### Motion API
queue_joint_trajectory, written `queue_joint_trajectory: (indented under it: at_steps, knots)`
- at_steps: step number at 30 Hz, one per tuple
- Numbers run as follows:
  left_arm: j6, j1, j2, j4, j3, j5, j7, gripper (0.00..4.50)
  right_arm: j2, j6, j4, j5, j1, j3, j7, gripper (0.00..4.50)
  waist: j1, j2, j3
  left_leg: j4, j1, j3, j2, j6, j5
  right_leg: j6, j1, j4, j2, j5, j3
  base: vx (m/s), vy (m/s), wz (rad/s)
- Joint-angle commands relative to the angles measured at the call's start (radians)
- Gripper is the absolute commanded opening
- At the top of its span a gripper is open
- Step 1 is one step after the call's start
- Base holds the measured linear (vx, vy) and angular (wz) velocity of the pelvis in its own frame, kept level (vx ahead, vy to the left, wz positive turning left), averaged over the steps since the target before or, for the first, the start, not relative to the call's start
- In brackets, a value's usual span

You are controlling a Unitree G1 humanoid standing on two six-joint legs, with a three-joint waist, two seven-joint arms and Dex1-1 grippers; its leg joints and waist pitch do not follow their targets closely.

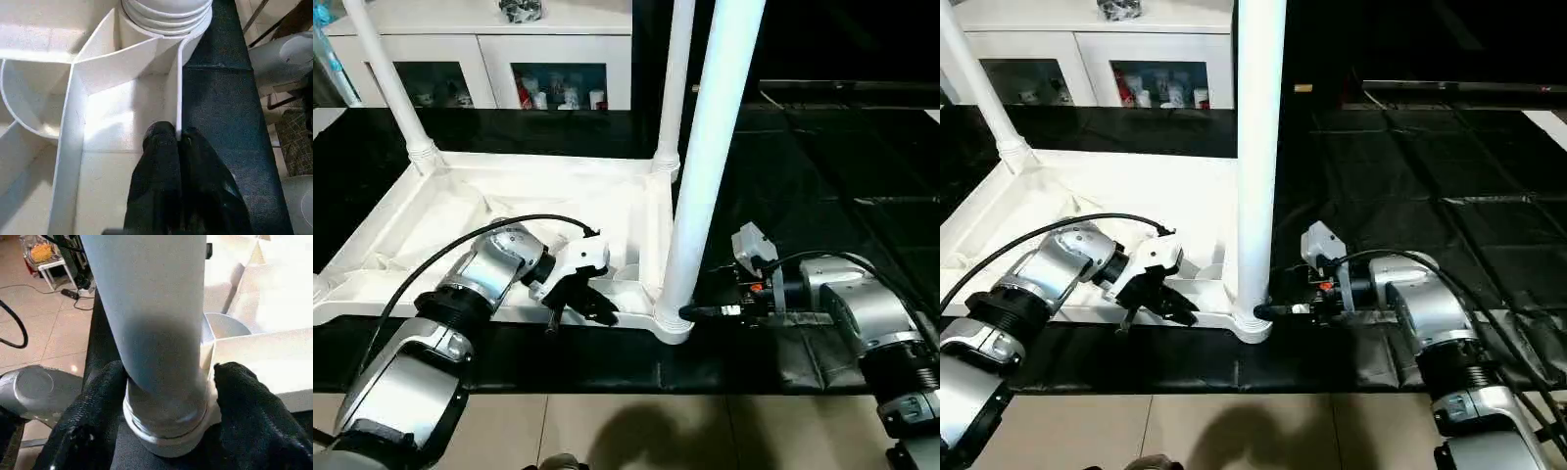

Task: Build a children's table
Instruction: Rotate leg to tighten

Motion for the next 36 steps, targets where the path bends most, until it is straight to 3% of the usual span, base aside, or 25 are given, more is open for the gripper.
queue_joint_trajectory:
  at_steps: [1,2,7,18,24,25,26,28,32,33,36]
  knots:
    - [-0.019,-0.004,-0.01,-0.044,-0.026,-0.006,-0.057,0.0,0.004,-0.004,0.001,0.011,-0.022,0.008,-0.002,2.6,-0.008,-0.011,-0.08,-0.058,0.016,-0.005,0.032,0.071,-0.17,-0.186,0.056,-0.07,-0.076,-0.254,0.054,0.0,0.0,0.0]
    - [-0.02,-0.004,-0.01,-0.044,-0.026,-0.006,-0.058,0.0,0.006,-0.005,0.001,0.011,-0.022,0.009,-0.001,2.37,-0.008,-0.011,-0.079,-0.058,0.015,-0.005,0.032,0.07,-0.169,-0.186,0.056,-0.069,-0.076,-0.253,0.054,0.0,0.0,0.0]
    - [-0.018,0.001,-0.01,-0.053,-0.029,-0.007,-0.06,0.0,0.02,-0.008,0.004,0.013,-0.024,0.016,0.007,2.05,-0.008,-0.01,-0.08,-0.058,0.015,-0.005,0.032,0.07,-0.168,-0.187,0.056,-0.069,-0.076,-0.25,0.054,0.0,0.0,0.0]
    - [0.005,0.005,-0.014,-0.049,-0.021,-0.011,-0.043,0.0,0.024,0.017,-0.007,0.029,-0.014,0.019,0.031,1.98,-0.009,-0.011,-0.08,-0.058,0.015,-0.004,0.031,0.068,-0.167,-0.185,0.057,-0.069,-0.075,-0.256,0.054,0.0,0.0,0.0]
    - [0.123,-0.02,-0.077,-0.009,0.044,-0.031,0.125,0.0,0.071,0.083,-0.065,0.043,0.037,-0.03,-0.123,1.98,-0.008,-0.012,-0.076,-0.059,0.016,-0.005,0.03,0.059,-0.171,-0.18,0.056,-0.073,-0.075,-0.28,0.053,0.0,0.0,0.0]
    - [0.156,-0.036,-0.112,0.016,0.072,-0.035,0.219,0.0,0.114,0.114,-0.062,0.012,0.043,-0.046,-0.253,1.98,-0.012,-0.014,-0.075,-0.06,0.015,-0.005,0.028,0.054,-0.177,-0.168,0.057,-0.076,-0.075,-0.307,0.052,0.0,0.0,0.0]
    - [0.167,-0.041,-0.123,0.022,0.081,-0.036,0.248,0.0,0.129,0.123,-0.06,0.003,0.043,-0.051,-0.294,1.98,-0.016,-0.011,-0.075,-0.061,0.016,-0.008,0.027,0.04,-0.186,-0.159,0.055,-0.077,-0.076,-0.332,0.051,0.0,0.0,0.0]
    - [0.183,-0.047,-0.137,0.028,0.092,-0.039,0.283,0.0,0.151,0.127,-0.058,-0.004,0.044,-0.061,-0.343,1.98,-0.024,-0.016,-0.073,-0.063,0.014,-0.008,0.021,0.032,-0.193,-0.135,0.059,-0.085,-0.076,-0.375,0.048,0.0,0.0,0.0]
    - [0.25,-0.064,-0.194,0.03,0.135,-0.05,0.408,0.0,0.248,0.144,-0.042,-0.036,0.043,-0.08,-0.529,1.98,-0.052,-0.016,-0.073,-0.062,0.013,-0.008,0.017,0.037,-0.195,-0.137,0.059,-0.089,-0.075,-0.367,0.049,0.0,0.0,0.0]
    - [0.274,-0.074,-0.217,0.036,0.156,-0.055,0.46,0.0,0.284,0.138,-0.016,-0.052,0.032,-0.085,-0.601,1.98,-0.056,-0.009,-0.073,-0.062,0.013,-0.009,0.018,0.034,-0.194,-0.142,0.058,-0.087,-0.074,-0.357,0.049,0.0,0.0,0.0]
    - [0.314,-0.097,-0.26,0.053,0.203,-0.075,0.56,0.0,0.354,0.148,0.061,-0.067,-0.014,-0.117,-0.755,1.98,-0.071,-0.011,-0.075,-0.061,0.011,-0.01,0.014,0.033,-0.182,-0.159,0.06,-0.085,-0.072,-0.33,0.047,0.0,0.0,0.0]
